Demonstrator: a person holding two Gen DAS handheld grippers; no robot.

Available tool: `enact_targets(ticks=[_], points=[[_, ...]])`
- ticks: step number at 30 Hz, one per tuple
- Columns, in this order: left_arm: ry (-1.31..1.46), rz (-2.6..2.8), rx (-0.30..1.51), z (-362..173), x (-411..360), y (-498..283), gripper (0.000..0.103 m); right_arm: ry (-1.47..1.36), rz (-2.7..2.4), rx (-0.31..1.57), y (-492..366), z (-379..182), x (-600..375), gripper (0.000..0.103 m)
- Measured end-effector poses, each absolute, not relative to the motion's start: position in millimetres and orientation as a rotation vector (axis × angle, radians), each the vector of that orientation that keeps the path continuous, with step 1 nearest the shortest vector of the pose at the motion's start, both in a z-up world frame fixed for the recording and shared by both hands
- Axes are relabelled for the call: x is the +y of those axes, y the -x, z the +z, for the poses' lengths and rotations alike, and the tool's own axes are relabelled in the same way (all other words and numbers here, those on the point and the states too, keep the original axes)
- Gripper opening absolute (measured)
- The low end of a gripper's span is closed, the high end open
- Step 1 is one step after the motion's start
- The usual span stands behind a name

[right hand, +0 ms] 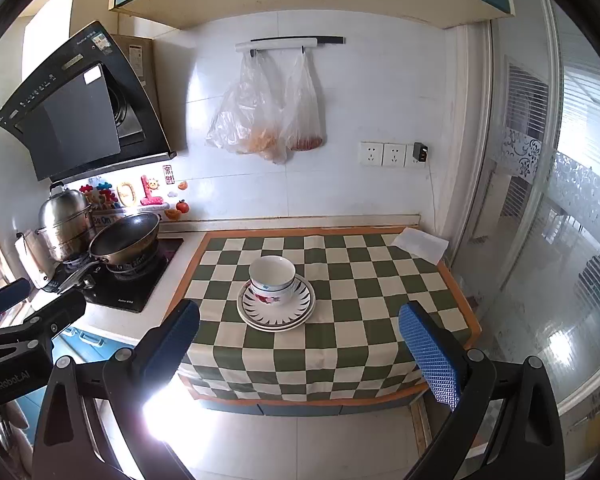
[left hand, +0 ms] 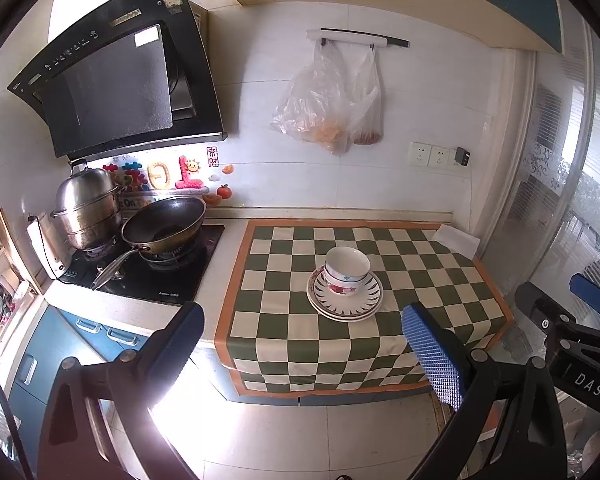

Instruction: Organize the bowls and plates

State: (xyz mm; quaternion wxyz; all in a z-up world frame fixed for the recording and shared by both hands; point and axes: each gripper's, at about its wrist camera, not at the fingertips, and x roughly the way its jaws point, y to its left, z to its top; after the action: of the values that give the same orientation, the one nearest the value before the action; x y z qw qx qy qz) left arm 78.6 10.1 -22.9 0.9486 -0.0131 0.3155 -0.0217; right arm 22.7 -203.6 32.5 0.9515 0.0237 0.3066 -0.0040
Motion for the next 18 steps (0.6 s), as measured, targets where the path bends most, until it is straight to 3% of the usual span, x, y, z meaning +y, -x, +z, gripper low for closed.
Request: enact_targets(ticks=[18], points=[[0.024,-0.042,0.646,-26.2,14.8,-77.9,0.101,-0.047,-0.011,0.627,-22.6,27.7,-200.7,0.102]])
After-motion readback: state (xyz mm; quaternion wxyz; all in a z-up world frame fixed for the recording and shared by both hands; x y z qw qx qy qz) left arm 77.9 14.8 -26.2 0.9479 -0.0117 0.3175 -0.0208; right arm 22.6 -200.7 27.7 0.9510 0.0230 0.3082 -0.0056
